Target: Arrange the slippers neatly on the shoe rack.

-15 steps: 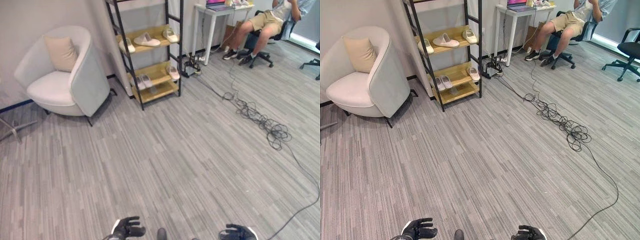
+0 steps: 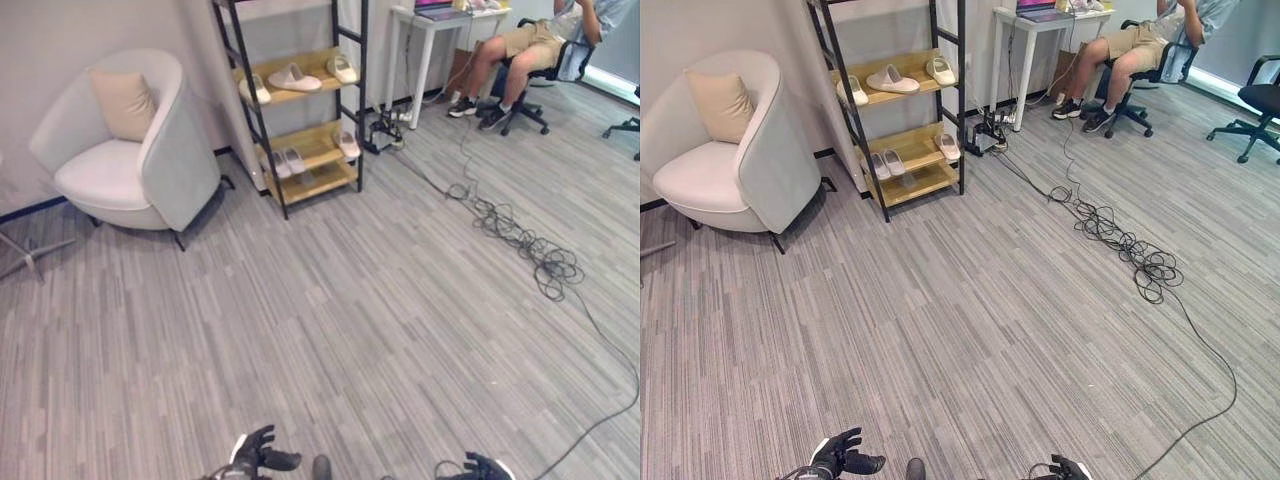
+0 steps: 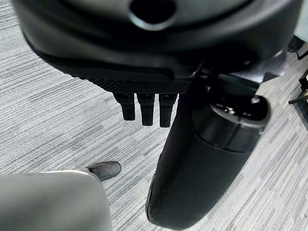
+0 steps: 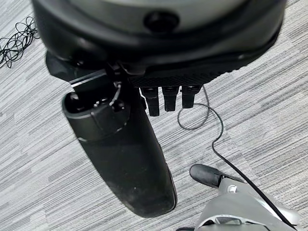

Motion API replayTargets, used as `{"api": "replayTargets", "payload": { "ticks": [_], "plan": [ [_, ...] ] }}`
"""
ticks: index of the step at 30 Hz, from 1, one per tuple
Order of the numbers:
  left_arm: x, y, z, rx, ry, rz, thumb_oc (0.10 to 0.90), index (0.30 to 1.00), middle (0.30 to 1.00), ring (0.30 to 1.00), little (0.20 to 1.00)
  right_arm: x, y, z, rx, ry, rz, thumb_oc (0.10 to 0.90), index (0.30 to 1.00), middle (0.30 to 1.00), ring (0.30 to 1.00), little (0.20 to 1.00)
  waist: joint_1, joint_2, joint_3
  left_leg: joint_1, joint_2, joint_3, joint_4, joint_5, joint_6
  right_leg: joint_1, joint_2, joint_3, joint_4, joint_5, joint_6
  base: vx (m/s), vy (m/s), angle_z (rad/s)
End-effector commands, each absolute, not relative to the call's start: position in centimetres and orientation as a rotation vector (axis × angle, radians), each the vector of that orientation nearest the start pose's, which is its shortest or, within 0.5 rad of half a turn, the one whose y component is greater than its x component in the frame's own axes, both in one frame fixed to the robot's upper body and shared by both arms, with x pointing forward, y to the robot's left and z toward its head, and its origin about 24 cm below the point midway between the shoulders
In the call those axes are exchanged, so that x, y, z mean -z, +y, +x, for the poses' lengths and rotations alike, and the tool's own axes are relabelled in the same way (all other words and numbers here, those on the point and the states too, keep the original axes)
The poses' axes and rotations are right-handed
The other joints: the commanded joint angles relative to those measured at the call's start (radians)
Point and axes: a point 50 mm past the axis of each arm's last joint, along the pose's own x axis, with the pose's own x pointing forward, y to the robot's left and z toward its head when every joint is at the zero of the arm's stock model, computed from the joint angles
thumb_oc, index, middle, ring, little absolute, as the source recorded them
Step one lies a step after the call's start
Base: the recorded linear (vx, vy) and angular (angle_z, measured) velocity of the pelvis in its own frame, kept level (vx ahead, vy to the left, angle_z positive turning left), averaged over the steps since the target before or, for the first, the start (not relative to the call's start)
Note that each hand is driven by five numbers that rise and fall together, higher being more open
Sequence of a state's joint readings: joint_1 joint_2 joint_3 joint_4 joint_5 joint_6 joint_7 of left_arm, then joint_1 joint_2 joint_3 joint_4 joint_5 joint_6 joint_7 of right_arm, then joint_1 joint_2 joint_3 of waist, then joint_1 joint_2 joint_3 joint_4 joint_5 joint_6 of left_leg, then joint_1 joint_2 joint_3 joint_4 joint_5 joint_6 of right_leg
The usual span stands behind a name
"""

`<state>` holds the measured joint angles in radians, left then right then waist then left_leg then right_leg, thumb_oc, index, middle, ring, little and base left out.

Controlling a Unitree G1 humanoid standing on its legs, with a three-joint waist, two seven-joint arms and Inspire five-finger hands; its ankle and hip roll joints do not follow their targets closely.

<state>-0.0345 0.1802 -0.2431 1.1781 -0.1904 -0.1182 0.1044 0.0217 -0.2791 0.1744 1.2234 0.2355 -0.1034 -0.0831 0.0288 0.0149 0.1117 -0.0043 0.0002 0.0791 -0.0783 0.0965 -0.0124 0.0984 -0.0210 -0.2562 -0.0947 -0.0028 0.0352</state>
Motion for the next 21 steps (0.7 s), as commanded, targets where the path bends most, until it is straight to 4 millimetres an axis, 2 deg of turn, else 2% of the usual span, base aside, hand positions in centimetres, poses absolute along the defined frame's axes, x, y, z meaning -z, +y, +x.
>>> {"api": "replayTargets", "payload": {
  "ticks": [1,5,8,9,13,15,17,18,19,21],
  "plan": [
    [15.0,18.9,14.7,-0.065,0.956,0.207,0.800,0.900,0.900,0.900,0.900,14.7,-26.1,10.5,0.272,1.057,-0.232,0.800,0.900,0.900,0.900,0.900,0.003,-0.013,0.006,0.034,0.077,-0.050,0.030,-0.037,-0.107,0.000,-0.008,-0.004,0.017,-0.047,0.068,0.01,-0.036,-0.01],
    [15.0,19.0,14.7,-0.081,0.958,0.202,0.800,0.900,0.900,0.900,0.900,14.6,-26.2,10.9,0.309,1.032,-0.193,0.800,0.900,0.900,0.900,0.900,-0.007,-0.016,0.014,0.018,0.088,-0.045,0.071,-0.047,-0.113,-0.006,-0.003,0.010,0.020,-0.047,0.061,0.00,-0.038,0.00],
    [14.9,19.1,14.8,-0.088,0.955,0.195,0.800,0.900,0.900,0.900,0.900,14.5,-26.5,10.7,0.333,1.032,-0.177,0.800,0.900,0.900,0.900,0.900,-0.016,-0.022,0.024,-0.004,0.103,-0.041,0.140,-0.069,-0.118,-0.007,0.005,0.025,0.026,-0.050,0.050,0.01,-0.074,-0.01],
    [14.9,19.0,14.8,-0.082,0.955,0.190,0.800,0.900,0.900,0.900,0.900,14.5,-26.6,10.4,0.344,1.034,-0.170,0.800,0.900,0.900,0.900,0.900,-0.021,-0.027,0.031,-0.022,0.110,-0.041,0.200,-0.077,-0.120,0.001,0.013,0.040,0.026,-0.056,0.041,0.04,-0.080,-0.04],
    [14.8,18.7,15.2,-0.073,0.945,0.191,0.800,0.900,0.900,0.900,0.900,14.5,-27.0,10.0,0.376,1.040,-0.153,0.800,0.900,0.900,0.900,0.900,-0.024,-0.035,0.051,-0.077,0.119,-0.046,0.328,-0.056,-0.123,0.014,0.014,0.051,0.025,-0.054,0.031,0.03,-0.058,-0.24],
    [14.7,18.4,15.5,-0.071,0.936,0.184,0.800,0.900,0.900,0.900,0.900,14.6,-27.1,9.8,0.397,1.043,-0.132,0.800,0.900,0.900,0.900,0.900,-0.024,-0.036,0.060,-0.110,0.121,-0.034,0.374,-0.044,-0.111,0.022,0.014,0.051,0.024,-0.057,0.028,0.08,-0.021,-0.14],
    [14.8,18.3,15.3,-0.066,0.944,0.184,0.800,0.900,0.900,0.900,0.900,14.7,-27.2,9.5,0.409,1.061,-0.124,0.800,0.900,0.900,0.900,0.900,-0.023,-0.043,0.057,-0.150,0.089,0.014,0.329,-0.081,-0.086,0.030,0.008,0.058,0.020,-0.066,0.034,0.17,0.022,0.01],
    [14.9,18.3,15.1,-0.064,0.951,0.186,0.800,0.900,0.900,0.900,0.900,14.7,-27.1,9.4,0.409,1.066,-0.125,0.800,0.900,0.900,0.900,0.900,-0.020,-0.045,0.053,-0.163,0.082,0.034,0.310,-0.077,-0.084,0.033,0.006,0.059,0.019,-0.070,0.037,0.21,0.061,0.02],
    [15.0,18.3,14.8,-0.064,0.961,0.191,0.800,0.900,0.900,0.900,0.900,14.8,-27.0,9.4,0.402,1.069,-0.128,0.800,0.900,0.900,0.900,0.900,-0.007,-0.045,0.051,-0.217,0.067,0.074,0.273,-0.044,-0.081,0.050,0.014,0.068,0.014,-0.080,0.038,0.23,0.065,0.04],
    [15.1,18.7,14.5,-0.073,0.965,0.192,0.800,0.900,0.900,0.900,0.900,14.8,-26.7,9.5,0.397,1.068,-0.131,0.800,0.900,0.900,0.900,0.900,0.016,-0.046,0.056,-0.266,0.049,0.081,0.259,-0.008,-0.086,0.066,0.026,0.092,0.015,-0.092,0.036,0.18,0.043,0.02]
  ]
}}
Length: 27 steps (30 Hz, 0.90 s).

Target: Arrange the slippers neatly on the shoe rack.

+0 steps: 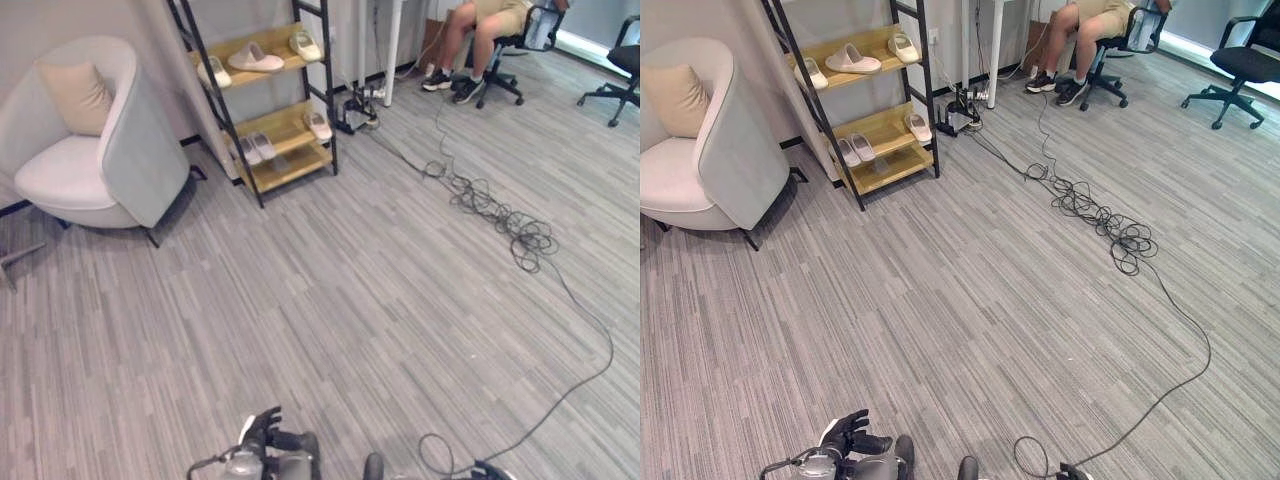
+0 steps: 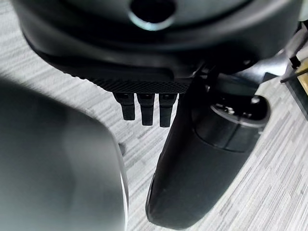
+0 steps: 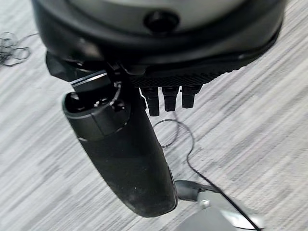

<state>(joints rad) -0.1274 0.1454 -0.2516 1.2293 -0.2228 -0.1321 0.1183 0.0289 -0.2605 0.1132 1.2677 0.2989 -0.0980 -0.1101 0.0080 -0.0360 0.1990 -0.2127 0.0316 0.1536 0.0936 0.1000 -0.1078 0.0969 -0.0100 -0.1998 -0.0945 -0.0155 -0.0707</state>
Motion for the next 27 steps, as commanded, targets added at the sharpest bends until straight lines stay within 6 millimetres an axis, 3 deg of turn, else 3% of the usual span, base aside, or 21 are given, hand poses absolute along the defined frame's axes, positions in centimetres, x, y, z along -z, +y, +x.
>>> {"api": "replayTargets", "payload": {
  "ticks": [1,2,4,7,9,11,13,14,15,17,19,22,24,27],
  "plan": [
    [15.1,18.7,14.5,-0.073,0.965,0.193,0.800,0.900,0.900,0.900,0.900,14.8,-26.7,9.5,0.397,1.068,-0.130,0.800,0.900,0.900,0.900,0.900,0.038,0.003,-0.032,-0.057,0.017,0.008,0.089,-0.014,0.009,0.068,0.014,0.037,0.014,-0.080,0.142,0.22,0.081,-0.19],
    [15.2,19.2,14.0,-0.101,0.981,0.179,0.800,0.900,0.900,0.900,0.900,14.9,-26.2,9.9,0.375,1.062,-0.131,0.800,0.900,0.900,0.900,0.900,0.061,0.005,-0.039,-0.052,0.005,-0.012,0.075,-0.019,0.016,0.087,0.026,0.063,0.020,-0.098,0.139,0.17,0.070,-0.43],
    [15.5,19.7,13.0,-0.125,1.015,0.177,0.800,0.900,0.900,0.900,0.900,15.1,-25.8,9.7,0.360,1.070,-0.130,0.800,0.900,0.900,0.900,0.900,0.069,0.000,-0.051,-0.018,-0.010,-0.018,0.051,-0.026,0.034,0.104,0.020,0.074,0.044,-0.111,0.143,0.29,0.139,-0.75],
    [15.6,20.5,12.6,-0.151,1.026,0.177,0.800,0.900,0.900,0.900,0.900,15.1,-25.1,10.1,0.325,1.064,-0.131,0.800,0.900,0.900,0.900,0.900,0.087,-0.015,-0.065,0.019,-0.024,-0.005,0.034,-0.053,0.065,0.083,-0.007,0.076,0.158,-0.112,0.174,0.21,0.144,-0.51],
    [15.5,20.8,12.7,-0.159,1.020,0.177,0.800,0.900,0.900,0.900,0.900,15.1,-25.0,10.6,0.307,1.059,-0.137,0.800,0.900,0.900,0.900,0.900,0.091,-0.012,-0.066,0.057,-0.031,0.003,0.014,-0.074,0.087,0.021,-0.033,0.060,0.293,-0.080,0.226,0.17,0.144,-0.42],
    [15.3,20.9,13.2,-0.154,1.004,0.185,0.800,0.900,0.900,0.900,0.900,14.8,-25.2,11.2,0.295,1.045,-0.147,0.800,0.900,0.900,0.900,0.900,0.077,0.001,-0.052,0.103,-0.033,-0.005,-0.006,-0.089,0.110,-0.065,-0.062,0.045,0.475,0.029,0.284,0.17,0.140,-0.25],
    [15.1,21.2,13.6,-0.155,0.992,0.197,0.800,0.900,0.900,0.900,0.900,14.7,-25.4,11.7,0.296,1.035,-0.149,0.800,0.900,0.900,0.900,0.900,0.055,0.035,-0.035,0.155,-0.023,-0.024,-0.034,-0.101,0.123,-0.148,-0.073,0.021,0.610,0.042,0.291,0.15,0.120,0.06],
    [15.1,21.2,13.6,-0.155,0.992,0.197,0.800,0.900,0.900,0.900,0.900,14.7,-25.3,11.7,0.296,1.035,-0.149,0.800,0.900,0.900,0.900,0.900,0.055,0.035,-0.035,0.155,-0.023,-0.024,-0.034,-0.100,0.123,-0.148,-0.074,0.021,0.611,0.041,0.291,0.25,0.082,0.29],
    [15.0,21.2,13.8,-0.150,0.984,0.207,0.800,0.900,0.900,0.900,0.900,14.6,-25.4,11.9,0.292,1.029,-0.157,0.800,0.900,0.900,0.900,0.900,0.042,0.053,-0.028,0.198,-0.022,-0.044,-0.054,-0.117,0.124,-0.210,-0.091,-0.011,0.592,0.029,0.268,0.31,0.029,0.33],
    [14.9,21.2,14.0,-0.145,0.979,0.210,0.800,0.900,0.900,0.900,0.900,14.4,-25.6,12.2,0.283,1.025,-0.172,0.800,0.900,0.900,0.900,0.900,0.027,0.055,-0.021,0.242,-0.029,-0.072,-0.069,-0.145,0.117,-0.221,-0.122,-0.045,0.488,-0.020,0.240,0.37,-0.031,0.29],
    [14.9,21.0,14.1,-0.127,0.977,0.223,0.800,0.900,0.900,0.900,0.900,14.3,-25.7,12.5,0.272,1.016,-0.191,0.800,0.900,0.900,0.900,0.900,0.011,0.051,-0.019,0.276,-0.038,-0.095,-0.074,-0.172,0.112,-0.256,-0.121,-0.029,0.373,-0.001,0.225,0.34,-0.089,0.13],
    [15.0,20.8,13.9,-0.114,0.987,0.232,0.800,0.900,0.900,0.900,0.900,14.1,-25.7,12.9,0.256,1.004,-0.202,0.800,0.900,0.900,0.900,0.900,-0.026,0.047,-0.019,0.351,-0.044,-0.154,-0.106,-0.209,0.094,-0.334,-0.122,0.037,0.195,0.080,0.245,0.44,-0.125,0.28],
    [15.2,20.7,13.5,-0.109,1.003,0.231,0.800,0.900,0.900,0.900,0.900,14.2,-25.7,12.6,0.251,1.013,-0.207,0.800,0.900,0.900,0.900,0.900,-0.034,0.046,-0.022,0.382,-0.043,-0.168,-0.108,-0.233,0.088,-0.327,-0.129,0.029,0.173,0.100,0.251,0.32,-0.119,0.46],
    [15.5,20.5,12.9,-0.109,1.021,0.229,0.800,0.900,0.900,0.900,0.900,14.4,-25.7,12.0,0.255,1.024,-0.202,0.800,0.900,0.900,0.900,0.900,-0.042,0.049,-0.047,0.408,-0.024,-0.192,-0.082,-0.243,0.071,-0.303,-0.110,0.032,0.193,0.100,0.225,0.32,-0.145,0.45]
  ]
}}
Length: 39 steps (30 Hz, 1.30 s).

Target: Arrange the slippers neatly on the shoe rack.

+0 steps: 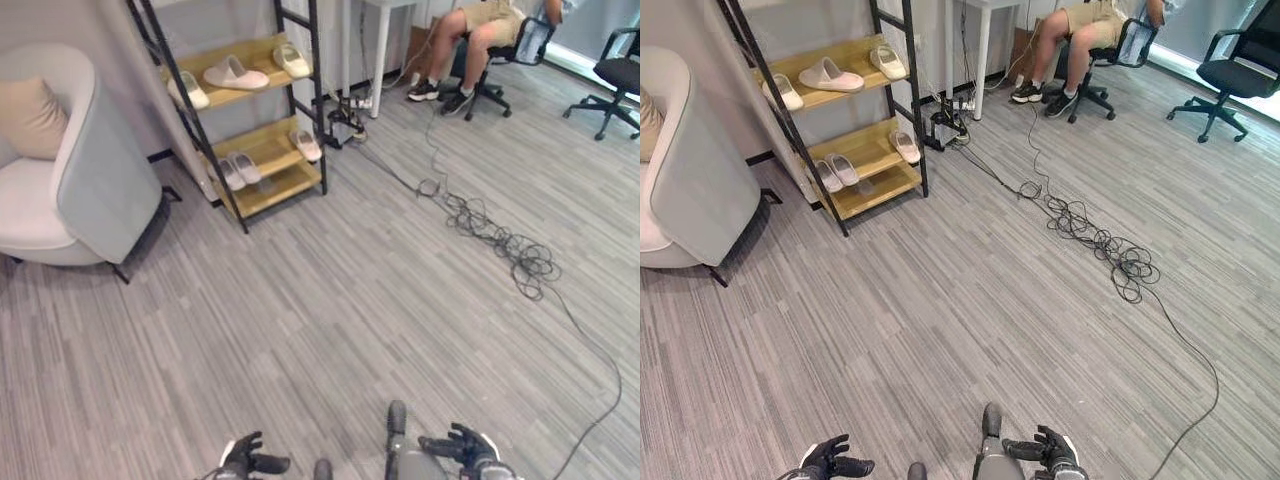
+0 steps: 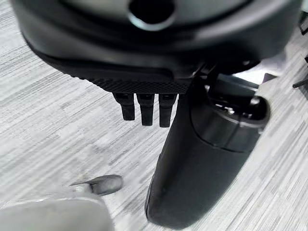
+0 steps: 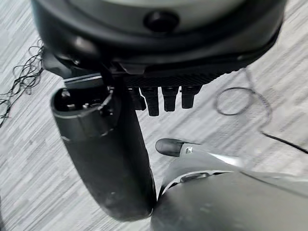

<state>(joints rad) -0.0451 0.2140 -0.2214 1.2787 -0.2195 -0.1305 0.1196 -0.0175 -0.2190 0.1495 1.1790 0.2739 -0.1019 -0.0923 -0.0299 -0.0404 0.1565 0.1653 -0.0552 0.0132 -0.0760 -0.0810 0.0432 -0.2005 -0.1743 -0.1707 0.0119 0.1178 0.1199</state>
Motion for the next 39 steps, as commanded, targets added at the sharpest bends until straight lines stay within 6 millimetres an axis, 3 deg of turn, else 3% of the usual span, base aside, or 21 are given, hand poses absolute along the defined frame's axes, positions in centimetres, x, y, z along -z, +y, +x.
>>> {"api": "replayTargets", "payload": {
  "ticks": [1,4,7,9,13,14,17,19,23,24,26,27,28,30,34,37,39],
  "plan": [
    [15.5,20.4,13.0,-0.113,1.019,0.215,0.800,0.900,0.900,0.900,0.900,14.4,-25.8,11.8,0.264,1.026,-0.198,0.800,0.900,0.900,0.900,0.900,-0.002,0.061,-0.012,0.025,0.080,-0.055,0.112,-0.050,-0.097,0.005,0.061,-0.015,0.087,-0.045,0.026,0.30,-0.182,0.67],
    [15.3,20.2,13.4,-0.118,1.006,0.192,0.800,0.900,0.900,0.900,0.900,14.2,-25.9,12.1,0.285,1.006,-0.179,0.800,0.900,0.900,0.900,0.900,0.010,0.057,0.002,-0.077,0.108,-0.047,0.342,0.054,-0.152,0.071,0.080,-0.039,0.067,-0.083,-0.012,0.19,-0.187,0.48],
    [15.1,20.1,14.0,-0.125,0.987,0.178,0.800,0.900,0.900,0.900,0.900,14.0,-26.2,12.6,0.299,0.985,-0.182,0.800,0.900,0.900,0.900,0.900,0.042,0.025,0.045,-0.220,0.138,-0.005,0.610,0.136,-0.154,0.147,0.080,-0.058,0.051,-0.121,-0.055,0.16,-0.213,0.19],
    [15.1,20.2,13.9,-0.140,0.985,0.170,0.800,0.900,0.900,0.900,0.900,14.0,-26.5,12.4,0.312,0.994,-0.184,0.800,0.900,0.900,0.900,0.900,0.061,0.011,0.057,-0.284,0.172,0.061,0.647,0.143,-0.143,0.194,0.082,-0.072,0.040,-0.150,-0.067,0.23,-0.154,-0.01],
    [15.3,20.4,13.3,-0.143,1.003,0.178,0.800,0.900,0.900,0.900,0.900,14.1,-26.4,12.0,0.310,1.007,-0.186,0.800,0.900,0.900,0.900,0.900,0.096,0.005,0.055,-0.392,0.158,0.118,0.550,0.113,-0.129,0.264,0.104,-0.079,0.003,-0.192,-0.059,0.28,-0.039,0.37],
    [15.4,20.5,12.9,-0.143,1.017,0.181,0.800,0.900,0.900,0.900,0.900,14.3,-26.3,11.6,0.307,1.021,-0.189,0.800,0.900,0.900,0.900,0.900,0.108,0.011,0.047,-0.408,0.164,0.142,0.430,0.111,-0.128,0.287,0.118,-0.084,-0.001,-0.217,-0.051,0.36,0.077,0.25],
    [15.5,21.0,12.4,-0.151,1.028,0.188,0.800,0.900,0.900,0.900,0.900,14.4,-26.2,11.5,0.304,1.027,-0.192,0.800,0.900,0.900,0.900,0.900,0.135,0.023,0.041,-0.444,0.158,0.166,0.250,0.193,-0.140,0.354,0.149,-0.065,-0.008,-0.260,-0.041,0.40,0.098,0.07],
    [15.5,21.1,12.3,-0.153,1.028,0.188,0.800,0.900,0.900,0.900,0.900,14.4,-26.0,11.5,0.299,1.026,-0.195,0.800,0.900,0.900,0.900,0.900,0.148,0.022,0.041,-0.463,0.155,0.171,0.232,0.222,-0.146,0.383,0.159,-0.058,-0.008,-0.275,-0.043,0.33,0.103,0.00],
    [15.7,21.6,11.4,-0.177,1.054,0.174,0.800,0.900,0.900,0.900,0.900,15.0,-25.1,10.6,0.272,1.060,-0.191,0.800,0.900,0.900,0.900,0.900,0.165,-0.005,0.014,-0.431,0.123,0.173,0.213,0.196,-0.108,0.399,0.144,-0.047,0.062,-0.293,-0.020,0.33,0.156,-0.09],
    [15.6,21.7,11.7,-0.177,1.052,0.176,0.800,0.900,0.900,0.900,0.900,15.2,-24.9,10.4,0.264,1.077,-0.189,0.800,0.900,0.900,0.900,0.900,0.168,-0.024,0.005,-0.405,0.097,0.171,0.218,0.154,-0.080,0.368,0.108,-0.054,0.177,-0.245,0.028,0.37,0.257,-0.11],
    [15.4,21.9,12.1,-0.178,1.037,0.179,0.800,0.900,0.900,0.900,0.900,15.0,-24.8,11.0,0.253,1.058,-0.192,0.800,0.900,0.900,0.900,0.900,0.156,-0.023,0.014,-0.352,0.072,0.170,0.205,0.113,-0.046,0.290,0.049,-0.061,0.352,-0.123,0.085,0.29,0.248,0.02],
    [15.3,21.9,12.4,-0.173,1.026,0.183,0.800,0.900,0.900,0.900,0.900,14.8,-24.8,11.5,0.253,1.042,-0.188,0.800,0.900,0.900,0.900,0.900,0.150,-0.007,0.015,-0.329,0.077,0.167,0.196,0.105,-0.036,0.255,0.043,-0.068,0.425,-0.065,0.095,0.24,0.200,0.22],
    [15.2,22.1,12.6,-0.172,1.017,0.188,0.800,0.900,0.900,0.900,0.900,14.7,-24.8,11.9,0.255,1.026,-0.185,0.800,0.900,0.900,0.900,0.900,0.140,0.007,0.021,-0.298,0.078,0.164,0.186,0.091,-0.028,0.223,0.030,-0.076,0.485,-0.050,0.098,0.30,0.197,0.25],
    [15.1,22.2,12.8,-0.169,1.012,0.200,0.800,0.900,0.900,0.900,0.900,14.6,-24.6,12.3,0.244,1.010,-0.180,0.800,0.900,0.900,0.900,0.900,0.119,0.037,0.025,-0.234,0.080,0.139,0.157,0.071,-0.022,0.146,0.039,-0.090,0.535,-0.066,0.074,0.37,0.162,0.40],
    [15.0,22.0,13.3,-0.148,1.003,0.216,0.800,0.900,0.900,0.900,0.900,14.3,-24.4,13.0,0.220,0.986,-0.194,0.800,0.900,0.900,0.900,0.900,0.071,0.039,0.036,-0.136,0.063,0.091,0.115,0.027,-0.045,0.068,0.003,-0.158,0.342,-0.121,0.038,0.37,-0.007,0.44],
    [15.0,21.9,13.4,-0.131,1.002,0.237,0.800,0.900,0.900,0.900,0.900,14.1,-24.5,13.3,0.227,0.971,-0.183,0.800,0.900,0.900,0.900,0.900,0.032,0.021,0.041,-0.066,0.044,0.044,0.100,-0.015,-0.062,-0.004,0.001,-0.125,0.148,-0.062,0.047,0.43,-0.102,0.38],
    [15.0,21.8,13.5,-0.126,1.002,0.236,0.800,0.900,0.900,0.900,0.900,14.1,-24.6,13.3,0.228,0.975,-0.184,0.800,0.900,0.900,0.900,0.900,0.018,0.026,0.045,-0.034,0.050,0.026,0.094,-0.036,-0.071,-0.008,0.008,-0.122,0.088,-0.039,0.059,0.40,-0.085,0.52]
  ]
}}
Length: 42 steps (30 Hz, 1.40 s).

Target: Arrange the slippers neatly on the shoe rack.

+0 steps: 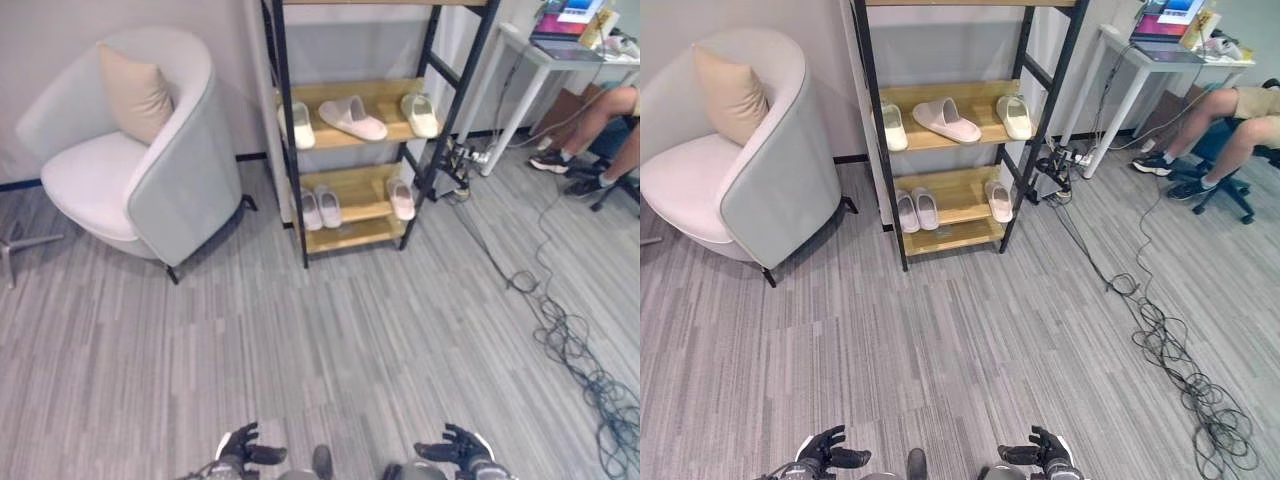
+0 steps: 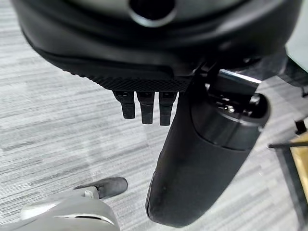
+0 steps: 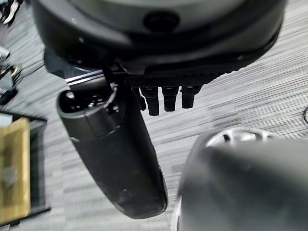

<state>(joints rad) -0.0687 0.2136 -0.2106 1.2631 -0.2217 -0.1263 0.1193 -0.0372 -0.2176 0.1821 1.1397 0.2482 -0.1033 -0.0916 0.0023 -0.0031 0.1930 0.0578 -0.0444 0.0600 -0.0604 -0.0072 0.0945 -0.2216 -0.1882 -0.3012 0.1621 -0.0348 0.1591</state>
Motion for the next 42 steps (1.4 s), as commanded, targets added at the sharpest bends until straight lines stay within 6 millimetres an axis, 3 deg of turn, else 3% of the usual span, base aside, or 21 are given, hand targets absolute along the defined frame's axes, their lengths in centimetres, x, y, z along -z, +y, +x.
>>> {"api": "replayTargets", "payload": {
  "ticks": [1,6,8,10,11,12,13,14,17,19,23,24,26,27,29,30,31,33,36,38,42],
  "plan": [
    [15.2,21.7,13.2,-0.118,1.013,0.241,0.800,0.900,0.900,0.900,0.900,14.2,-24.7,13.1,0.228,0.982,-0.189,0.800,0.900,0.900,0.900,0.900,-0.031,-0.010,0.009,0.113,0.046,-0.043,0.077,-0.126,-0.135,-0.023,0.009,0.000,-0.115,0.156,0.035,0.43,-0.100,0.42],
    [15.7,21.5,11.6,-0.111,1.064,0.235,0.800,0.900,0.900,0.900,0.900,14.6,-24.8,11.4,0.227,1.021,-0.186,0.800,0.900,0.900,0.900,0.900,-0.051,-0.011,-0.015,0.191,0.062,-0.086,0.097,-0.167,-0.155,-0.013,0.015,-0.006,-0.101,0.181,0.025,0.40,-0.124,0.55],
    [16.0,21.1,11.1,-0.097,1.084,0.227,0.800,0.900,0.900,0.900,0.900,14.8,-25.0,10.9,0.231,1.037,-0.187,0.800,0.900,0.900,0.900,0.900,-0.057,0.007,-0.038,0.182,0.106,-0.094,0.205,-0.111,-0.198,0.016,0.056,-0.005,-0.073,0.149,-0.009,0.36,-0.189,0.47],
    [15.8,20.8,11.7,-0.092,1.064,0.214,0.800,0.900,0.900,0.900,0.900,14.5,-25.1,11.5,0.238,1.012,-0.180,0.800,0.900,0.900,0.900,0.900,-0.043,-0.004,-0.024,0.083,0.124,-0.084,0.431,0.008,-0.226,0.073,0.073,-0.004,-0.081,0.110,-0.048,0.20,-0.182,0.19],
    [15.8,20.8,11.8,-0.092,1.064,0.213,0.800,0.900,0.900,0.900,0.900,14.5,-25.1,11.5,0.238,1.012,-0.180,0.800,0.900,0.900,0.900,0.900,-0.045,-0.001,-0.025,0.074,0.127,-0.087,0.445,0.002,-0.227,0.071,0.076,-0.007,-0.080,0.109,-0.049,0.12,-0.158,0.08],
    [15.6,20.8,12.4,-0.098,1.042,0.209,0.800,0.900,0.900,0.900,0.900,14.4,-25.2,11.9,0.246,0.999,-0.177,0.800,0.900,0.900,0.900,0.900,-0.036,-0.015,-0.010,0.020,0.134,-0.078,0.554,0.049,-0.231,0.094,0.076,-0.002,-0.080,0.094,-0.068,0.18,-0.202,-0.17],
    [15.3,20.7,13.1,-0.095,1.019,0.206,0.800,0.900,0.900,0.900,0.900,14.4,-25.5,11.9,0.261,1.010,-0.184,0.800,0.900,0.900,0.900,0.900,-0.013,-0.037,0.008,-0.058,0.160,-0.017,0.657,0.053,-0.212,0.144,0.083,-0.002,-0.092,0.058,-0.094,0.27,-0.252,-0.26],
    [15.2,20.6,13.5,-0.096,1.002,0.206,0.800,0.900,0.900,0.900,0.900,14.4,-25.5,11.8,0.264,1.017,-0.189,0.800,0.900,0.900,0.900,0.900,-0.001,-0.044,0.016,-0.102,0.167,0.002,0.674,0.045,-0.201,0.168,0.087,0.001,-0.098,0.043,-0.101,0.34,-0.224,-0.29],
    [15.1,20.4,13.9,-0.095,0.990,0.212,0.800,0.900,0.900,0.900,0.900,14.5,-25.4,11.9,0.262,1.016,-0.186,0.800,0.900,0.900,0.900,0.900,0.042,-0.047,0.022,-0.225,0.139,0.045,0.569,-0.019,-0.170,0.248,0.120,0.017,-0.136,-0.001,-0.095,0.36,-0.074,0.11],
    [15.1,20.5,13.7,-0.094,0.998,0.214,0.800,0.900,0.900,0.900,0.900,14.5,-25.3,11.8,0.259,1.023,-0.189,0.800,0.900,0.900,0.900,0.900,0.058,-0.041,0.009,-0.262,0.126,0.059,0.421,-0.013,-0.165,0.271,0.135,0.025,-0.147,-0.027,-0.088,0.35,0.034,0.13],
    [15.3,21.0,13.1,-0.095,1.015,0.228,0.800,0.900,0.900,0.900,0.900,14.5,-25.2,12.0,0.245,1.019,-0.207,0.800,0.900,0.900,0.900,0.900,0.104,-0.018,0.006,-0.315,0.094,0.059,0.206,0.120,-0.181,0.362,0.201,0.075,-0.153,-0.085,-0.088,0.40,0.062,-0.01],
    [15.4,21.0,12.8,-0.099,1.021,0.224,0.800,0.900,0.900,0.900,0.900,14.4,-25.0,12.3,0.238,1.010,-0.208,0.800,0.900,0.900,0.900,0.900,0.114,-0.021,0.008,-0.333,0.094,0.071,0.203,0.139,-0.184,0.387,0.208,0.087,-0.150,-0.099,-0.091,0.38,0.086,-0.35],
    [15.5,21.3,12.2,-0.115,1.042,0.209,0.800,0.900,0.900,0.900,0.900,14.6,-24.8,12.0,0.229,1.021,-0.208,0.800,0.900,0.900,0.900,0.900,0.123,-0.026,-0.010,-0.298,0.086,0.082,0.180,0.119,-0.160,0.402,0.211,0.095,-0.133,-0.118,-0.088,0.35,0.104,-0.30],
    [15.6,21.4,12.0,-0.127,1.045,0.200,0.800,0.900,0.900,0.900,0.900,14.7,-24.6,11.9,0.219,1.026,-0.210,0.800,0.900,0.900,0.900,0.900,0.129,-0.031,-0.018,-0.289,0.077,0.075,0.183,0.110,-0.151,0.404,0.204,0.102,-0.096,-0.124,-0.082,0.33,0.128,-0.28],
    [15.6,21.4,11.9,-0.129,1.054,0.199,0.800,0.900,0.900,0.900,0.900,14.8,-24.4,11.8,0.205,1.035,-0.211,0.800,0.900,0.900,0.900,0.900,0.133,-0.037,-0.036,-0.254,0.071,0.097,0.171,0.082,-0.131,0.387,0.166,0.068,-0.001,-0.113,-0.035,0.23,0.121,-0.16],
    [15.6,21.4,11.9,-0.129,1.054,0.199,0.800,0.900,0.900,0.900,0.900,14.8,-24.4,11.8,0.205,1.035,-0.211,0.800,0.900,0.900,0.900,0.900,0.134,-0.038,-0.036,-0.253,0.070,0.099,0.170,0.081,-0.130,0.384,0.164,0.069,0.003,-0.116,-0.034,0.22,0.161,-0.21],
    [15.4,21.7,12.5,-0.129,1.038,0.209,0.800,0.900,0.900,0.900,0.900,14.7,-24.1,12.4,0.190,1.020,-0.211,0.800,0.900,0.900,0.900,0.900,0.116,-0.034,-0.029,-0.202,0.061,0.097,0.160,0.050,-0.102,0.289,0.113,0.064,0.214,-0.014,0.021,0.22,0.167,-0.27],
    [15.1,22.0,13.0,-0.126,1.020,0.226,0.800,0.900,0.900,0.900,0.900,14.6,-24.1,12.7,0.191,1.012,-0.207,0.800,0.900,0.900,0.900,0.900,0.089,-0.008,-0.022,-0.123,0.064,0.082,0.151,0.002,-0.082,0.197,0.056,0.029,0.340,0.044,0.039,0.36,0.154,0.09],
    [15.0,22.0,13.4,-0.124,1.008,0.228,0.800,0.900,0.900,0.900,0.900,14.5,-24.1,12.9,0.193,1.003,-0.202,0.800,0.900,0.900,0.900,0.900,0.071,0.003,-0.019,-0.083,0.065,0.054,0.140,-0.017,-0.086,0.159,0.026,0.015,0.280,0.023,0.015,0.27,-0.059,0.35],
    [14.9,22.0,13.7,-0.114,1.003,0.244,0.800,0.900,0.900,0.900,0.900,14.3,-24.3,13.4,0.199,0.986,-0.198,0.800,0.900,0.900,0.900,0.900,0.046,0.000,-0.016,-0.049,0.067,0.023,0.136,-0.048,-0.107,0.113,-0.015,0.040,0.115,0.025,0.001,0.34,-0.228,0.32],
    [14.9,22.0,13.7,-0.111,1.003,0.262,0.800,0.900,0.900,0.900,0.900,14.2,-24.5,13.5,0.196,0.986,-0.201,0.800,0.900,0.900,0.900,0.900,0.010,-0.010,-0.006,0.016,0.077,-0.044,0.117,-0.089,-0.135,0.067,-0.035,0.188,-0.037,0.098,0.036,0.32,-0.233,0.40]
  ]
}}
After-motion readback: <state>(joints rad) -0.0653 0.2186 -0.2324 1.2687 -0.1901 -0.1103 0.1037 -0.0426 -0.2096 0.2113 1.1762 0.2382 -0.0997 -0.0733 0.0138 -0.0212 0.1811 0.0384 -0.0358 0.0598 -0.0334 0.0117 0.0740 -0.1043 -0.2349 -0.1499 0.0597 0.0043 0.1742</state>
